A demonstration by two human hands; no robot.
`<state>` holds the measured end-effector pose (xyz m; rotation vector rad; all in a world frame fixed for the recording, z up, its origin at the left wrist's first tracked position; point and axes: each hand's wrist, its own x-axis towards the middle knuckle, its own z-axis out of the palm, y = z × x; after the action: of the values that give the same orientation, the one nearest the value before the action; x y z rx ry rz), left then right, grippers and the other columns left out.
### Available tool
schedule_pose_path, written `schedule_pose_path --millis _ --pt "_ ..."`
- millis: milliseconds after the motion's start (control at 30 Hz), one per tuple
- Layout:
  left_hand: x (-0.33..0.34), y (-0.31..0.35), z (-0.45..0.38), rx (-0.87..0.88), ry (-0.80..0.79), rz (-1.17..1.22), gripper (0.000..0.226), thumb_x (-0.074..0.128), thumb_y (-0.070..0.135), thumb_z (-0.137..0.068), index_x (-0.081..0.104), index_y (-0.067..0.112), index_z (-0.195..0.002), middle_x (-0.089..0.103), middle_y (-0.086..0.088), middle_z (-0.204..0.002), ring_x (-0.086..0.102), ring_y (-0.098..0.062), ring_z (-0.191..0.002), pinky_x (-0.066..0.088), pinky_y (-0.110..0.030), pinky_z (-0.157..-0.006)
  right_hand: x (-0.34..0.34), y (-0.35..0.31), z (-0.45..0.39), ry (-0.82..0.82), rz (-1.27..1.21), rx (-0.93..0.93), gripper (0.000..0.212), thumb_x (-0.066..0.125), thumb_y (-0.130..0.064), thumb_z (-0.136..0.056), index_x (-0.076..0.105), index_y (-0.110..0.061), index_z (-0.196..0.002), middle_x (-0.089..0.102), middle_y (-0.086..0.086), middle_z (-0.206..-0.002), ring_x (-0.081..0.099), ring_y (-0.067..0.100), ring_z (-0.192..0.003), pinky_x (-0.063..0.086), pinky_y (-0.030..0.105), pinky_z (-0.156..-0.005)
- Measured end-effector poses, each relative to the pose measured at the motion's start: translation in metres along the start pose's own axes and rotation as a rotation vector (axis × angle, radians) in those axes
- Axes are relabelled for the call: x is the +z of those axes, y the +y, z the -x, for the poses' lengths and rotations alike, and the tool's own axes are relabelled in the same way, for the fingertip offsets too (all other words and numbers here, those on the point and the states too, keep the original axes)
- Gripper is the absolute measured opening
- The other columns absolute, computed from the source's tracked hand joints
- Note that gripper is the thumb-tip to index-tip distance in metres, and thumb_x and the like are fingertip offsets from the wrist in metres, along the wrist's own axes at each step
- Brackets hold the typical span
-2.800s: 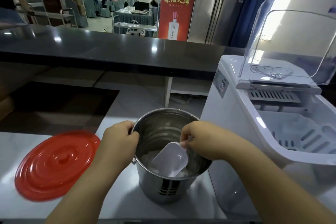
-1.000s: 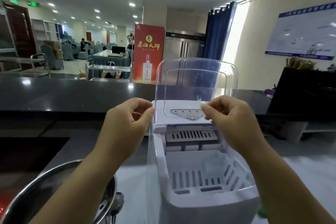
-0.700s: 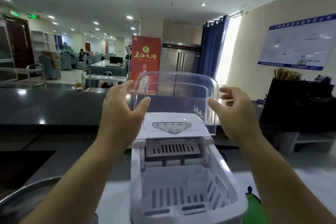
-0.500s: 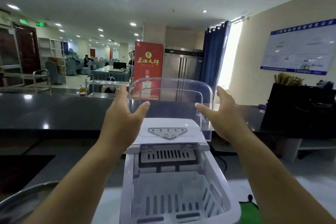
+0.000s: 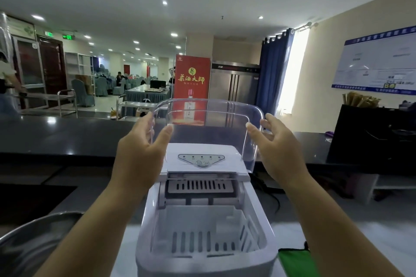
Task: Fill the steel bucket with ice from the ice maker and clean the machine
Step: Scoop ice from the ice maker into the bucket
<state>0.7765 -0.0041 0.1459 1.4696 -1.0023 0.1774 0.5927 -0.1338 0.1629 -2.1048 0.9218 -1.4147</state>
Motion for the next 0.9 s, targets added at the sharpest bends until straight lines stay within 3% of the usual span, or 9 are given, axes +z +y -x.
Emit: schedule_pose_path --millis 100,233,367,433,500,567,700,800,900 --pt "-0.009 0.003 0.017 0.016 0.054 -0.01 0.046 0.051 0.034 -0.093 0.047 0.012 -0.134 0.058 -0.001 -0.127 0.054 -0.009 -0.108 0.038 -0.01 -0.079 -0.013 -0.001 0.02 -0.004 -0.095 -0.031 0.041 0.053 -0.033 -0.095 0.053 -0.014 -0.13 0.05 -0.032 -0.091 0.053 -0.008 -0.086 0.041 0.0 -0.063" --pt "-0.018 0.007 0.044 0.0 0.089 0.005 0.029 0.046 0.039 -0.094 0.055 0.016 -0.109 0.063 0.007 -0.089 0.058 -0.006 -0.075 0.041 -0.016 -0.06 -0.023 0.003 0.048 0.024 -0.188 -0.051 0.041 0.048 -0.04 -0.092 0.06 -0.017 -0.124 0.064 -0.014 -0.107 0.06 -0.001 -0.1 0.045 0.003 -0.079" --pt "-0.023 0.004 0.073 -0.008 0.11 -0.02 0.022 0.041 0.045 -0.093 0.049 0.027 -0.085 0.058 0.005 -0.07 0.052 -0.003 -0.061 0.045 -0.029 -0.057 -0.025 0.011 0.083 0.055 -0.201 -0.056 0.027 0.044 -0.042 -0.088 0.057 -0.032 -0.109 0.057 -0.031 -0.091 0.055 -0.022 -0.089 0.04 -0.003 -0.072" --pt "-0.025 -0.001 0.087 -0.017 0.11 -0.028 0.022 0.041 0.047 -0.092 0.049 0.028 -0.084 0.057 0.008 -0.071 0.051 -0.003 -0.062 0.047 -0.031 -0.06 -0.024 0.02 0.099 0.053 -0.231 -0.052 0.028 0.043 -0.041 -0.089 0.06 -0.028 -0.106 0.06 -0.03 -0.091 0.055 -0.023 -0.09 0.04 -0.003 -0.072" --pt "-0.026 -0.007 0.099 -0.031 0.115 -0.044 0.022 0.042 0.047 -0.092 0.052 0.027 -0.089 0.058 0.016 -0.077 0.055 0.001 -0.069 0.048 -0.03 -0.064 -0.022 0.032 0.112 0.037 -0.227 -0.054 0.049 0.043 -0.043 -0.088 0.062 -0.012 -0.121 0.064 -0.017 -0.109 0.055 -0.019 -0.098 0.04 -0.002 -0.079" --pt "-0.025 -0.011 0.11 -0.036 0.114 -0.061 0.027 0.046 0.048 -0.092 0.056 0.024 -0.101 0.057 0.024 -0.086 0.057 0.009 -0.078 0.046 -0.018 -0.068 -0.02 0.042 0.123 0.029 -0.216 -0.042 0.058 0.043 -0.044 -0.087 0.055 -0.009 -0.132 0.057 -0.014 -0.119 0.05 -0.025 -0.101 0.036 -0.004 -0.082" --pt "-0.024 -0.018 0.13 -0.028 0.073 -0.052 0.031 0.047 0.045 -0.091 0.057 0.026 -0.113 0.056 0.028 -0.091 0.052 0.027 -0.082 0.038 0.002 -0.064 -0.02 0.049 0.14 0.011 -0.208 -0.043 0.038 0.048 -0.036 -0.093 0.058 -0.02 -0.125 0.053 -0.039 -0.105 0.047 -0.029 -0.099 0.037 -0.004 -0.08" --pt "-0.021 -0.024 0.14 -0.055 0.028 -0.077 0.044 0.048 0.049 -0.091 0.059 0.021 -0.123 0.063 0.015 -0.097 0.058 0.013 -0.084 0.04 -0.004 -0.067 -0.018 0.052 0.149 -0.017 -0.212 -0.037 0.031 0.048 -0.029 -0.091 0.06 -0.023 -0.12 0.056 -0.041 -0.101 0.05 -0.026 -0.099 0.039 -0.002 -0.082" --pt "-0.019 -0.032 0.148 -0.062 -0.021 -0.131 0.049 0.05 0.046 -0.092 0.055 0.016 -0.131 0.063 0.002 -0.12 0.057 -0.008 -0.107 0.042 -0.018 -0.084 -0.014 0.064 0.154 -0.036 -0.135 -0.028 0.043 0.049 -0.033 -0.09 0.059 -0.012 -0.127 0.057 -0.017 -0.119 0.052 -0.013 -0.107 0.038 0.0 -0.09"
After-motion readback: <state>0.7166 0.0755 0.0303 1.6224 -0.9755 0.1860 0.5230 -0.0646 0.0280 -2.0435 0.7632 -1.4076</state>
